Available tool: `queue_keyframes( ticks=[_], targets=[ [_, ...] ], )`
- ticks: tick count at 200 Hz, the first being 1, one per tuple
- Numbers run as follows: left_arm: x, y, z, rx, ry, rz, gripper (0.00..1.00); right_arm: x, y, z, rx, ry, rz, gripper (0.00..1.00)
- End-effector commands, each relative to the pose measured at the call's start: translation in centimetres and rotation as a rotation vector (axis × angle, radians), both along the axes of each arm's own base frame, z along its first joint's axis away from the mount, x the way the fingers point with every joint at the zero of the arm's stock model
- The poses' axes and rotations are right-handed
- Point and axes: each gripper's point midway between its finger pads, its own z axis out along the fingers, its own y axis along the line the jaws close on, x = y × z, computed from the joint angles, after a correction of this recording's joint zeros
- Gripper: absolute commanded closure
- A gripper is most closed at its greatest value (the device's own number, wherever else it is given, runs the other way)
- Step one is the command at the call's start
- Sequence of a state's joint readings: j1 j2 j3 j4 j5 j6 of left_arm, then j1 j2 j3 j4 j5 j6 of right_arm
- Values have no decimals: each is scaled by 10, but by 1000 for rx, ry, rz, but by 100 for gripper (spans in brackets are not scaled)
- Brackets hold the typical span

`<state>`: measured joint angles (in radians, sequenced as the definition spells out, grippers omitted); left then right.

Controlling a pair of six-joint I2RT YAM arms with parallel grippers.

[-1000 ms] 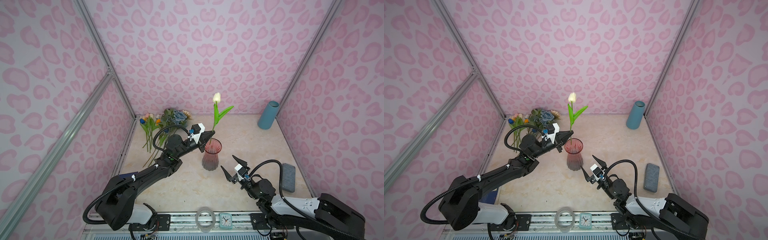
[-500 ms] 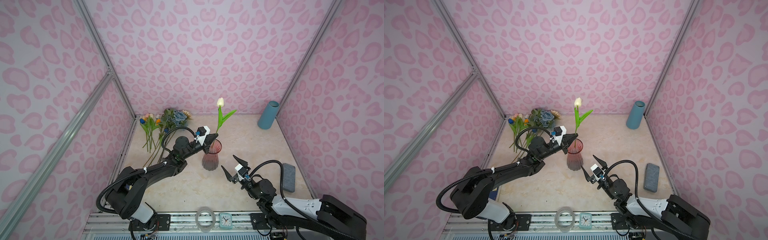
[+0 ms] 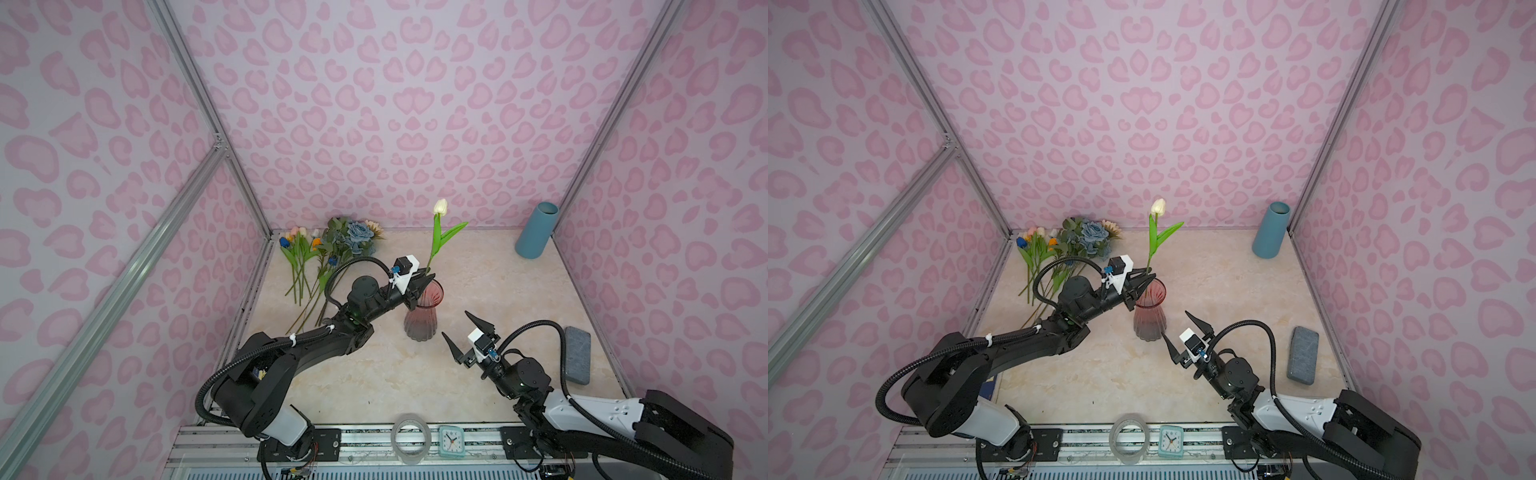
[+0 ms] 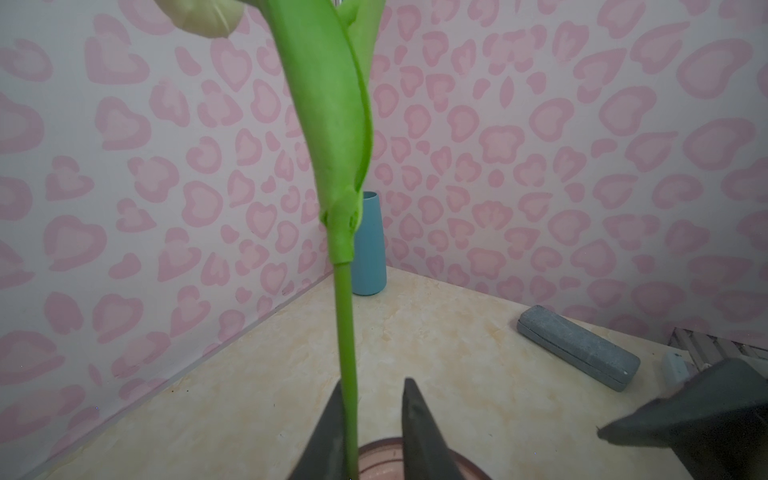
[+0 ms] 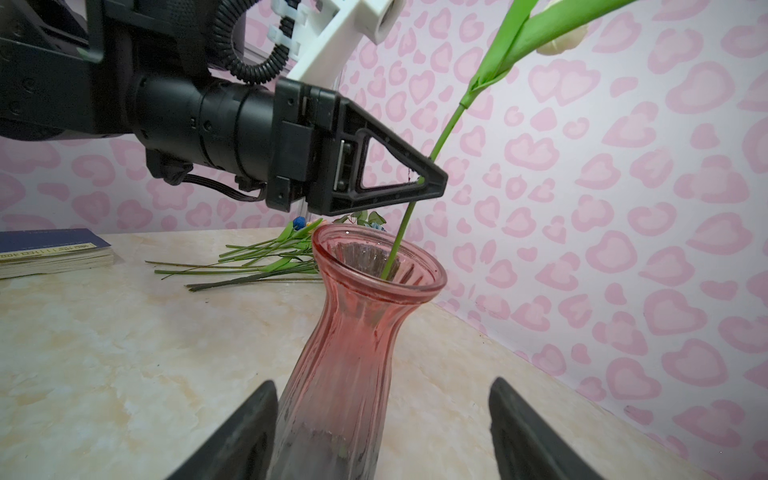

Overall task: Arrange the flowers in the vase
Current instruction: 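Lower the tulip stem into the vase and open the left gripper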

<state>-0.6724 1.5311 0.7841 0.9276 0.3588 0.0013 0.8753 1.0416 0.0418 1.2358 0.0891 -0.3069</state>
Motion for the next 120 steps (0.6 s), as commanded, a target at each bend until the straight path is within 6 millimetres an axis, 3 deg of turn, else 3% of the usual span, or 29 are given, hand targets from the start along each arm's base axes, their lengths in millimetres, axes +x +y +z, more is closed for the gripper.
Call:
queue_keyframes(
  ticks=[1,72,120],
  targets=[
    [-1,4,6,-2,-33,17,72,0,-1,3,9,-9,-2,21],
    [0,11,-5,28,-25,56,65,-1,1,3,8,-7,5,21],
    [1,16,-8,43,-26,86,46,-1,1,3,10,-8,7,21]
  ],
)
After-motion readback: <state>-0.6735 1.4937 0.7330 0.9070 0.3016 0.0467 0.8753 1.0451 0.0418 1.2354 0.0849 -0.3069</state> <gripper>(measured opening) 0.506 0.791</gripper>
